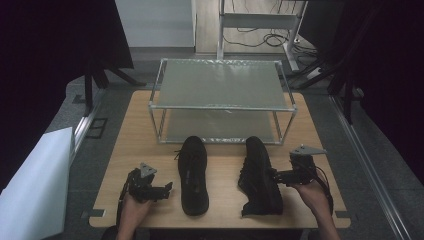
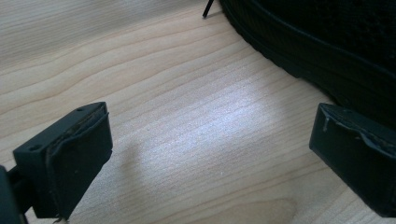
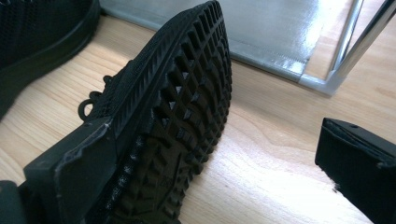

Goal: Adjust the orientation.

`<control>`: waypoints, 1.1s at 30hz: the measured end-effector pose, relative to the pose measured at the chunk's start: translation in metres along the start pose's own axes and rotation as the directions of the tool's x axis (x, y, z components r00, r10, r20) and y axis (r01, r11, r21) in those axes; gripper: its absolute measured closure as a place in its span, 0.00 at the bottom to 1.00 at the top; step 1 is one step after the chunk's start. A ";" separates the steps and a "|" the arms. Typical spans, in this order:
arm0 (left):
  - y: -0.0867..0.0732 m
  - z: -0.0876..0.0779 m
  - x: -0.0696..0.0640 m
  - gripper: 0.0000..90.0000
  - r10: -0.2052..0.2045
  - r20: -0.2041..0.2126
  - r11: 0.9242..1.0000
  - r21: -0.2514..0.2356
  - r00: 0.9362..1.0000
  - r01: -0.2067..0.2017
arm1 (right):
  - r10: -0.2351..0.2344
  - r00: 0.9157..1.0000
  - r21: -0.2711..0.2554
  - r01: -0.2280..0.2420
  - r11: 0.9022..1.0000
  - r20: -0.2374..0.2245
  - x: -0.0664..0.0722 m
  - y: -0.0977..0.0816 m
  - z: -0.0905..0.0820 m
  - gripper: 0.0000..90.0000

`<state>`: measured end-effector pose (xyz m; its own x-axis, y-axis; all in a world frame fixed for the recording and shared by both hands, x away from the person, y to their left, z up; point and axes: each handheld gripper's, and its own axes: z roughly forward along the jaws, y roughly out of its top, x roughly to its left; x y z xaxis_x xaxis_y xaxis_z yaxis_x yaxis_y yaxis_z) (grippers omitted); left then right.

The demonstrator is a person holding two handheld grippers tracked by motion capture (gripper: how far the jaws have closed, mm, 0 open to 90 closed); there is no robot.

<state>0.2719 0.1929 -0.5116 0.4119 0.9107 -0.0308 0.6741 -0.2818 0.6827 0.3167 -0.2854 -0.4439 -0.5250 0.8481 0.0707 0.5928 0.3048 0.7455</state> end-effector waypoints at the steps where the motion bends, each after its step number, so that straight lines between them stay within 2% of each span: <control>1: 0.000 0.000 0.000 0.00 0.000 0.000 1.000 0.001 1.000 0.000 | 0.010 1.000 0.000 -0.010 1.000 -0.002 -0.001 -0.001 0.000 0.00; 5: 0.000 0.000 0.000 0.00 0.002 -0.002 1.000 0.004 1.000 -0.002 | 0.013 1.000 0.002 -0.013 1.000 0.022 -0.005 -0.002 -0.004 0.00; 11: 0.000 0.000 0.000 0.00 -0.001 -0.004 1.000 0.004 1.000 0.001 | 0.065 0.997 -0.025 -0.064 0.998 0.051 -0.017 -0.008 -0.011 0.00; 15: 0.000 0.000 0.000 0.00 0.002 -0.006 1.000 0.010 1.000 -0.002 | 0.102 0.992 -0.041 -0.099 0.994 0.079 -0.027 -0.014 -0.018 0.01; 21: 0.000 0.000 0.000 0.00 0.005 -0.008 1.000 0.017 1.000 -0.005 | 0.145 0.986 -0.051 -0.141 0.989 0.079 -0.042 -0.023 -0.024 0.06; 29: 0.000 0.001 0.000 0.00 0.006 -0.008 1.000 0.021 1.000 -0.006 | 0.159 0.982 -0.037 -0.155 0.987 0.107 -0.057 -0.032 -0.029 0.14; 32: 0.000 0.001 0.000 0.00 0.008 -0.008 1.000 0.022 1.000 -0.008 | 0.176 0.973 -0.012 -0.176 0.984 0.149 -0.069 -0.042 -0.029 0.15; 33: 0.000 0.001 0.000 0.00 0.007 -0.008 1.000 0.022 1.000 -0.007 | 0.176 0.973 -0.012 -0.176 0.984 0.149 -0.069 -0.042 -0.029 0.15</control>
<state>0.2721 0.1927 -0.5122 0.4119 0.9110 -0.0203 0.6847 -0.2947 0.6666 0.3105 -0.3691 -0.4604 -0.3154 0.9435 0.1016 0.6687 0.1450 0.7293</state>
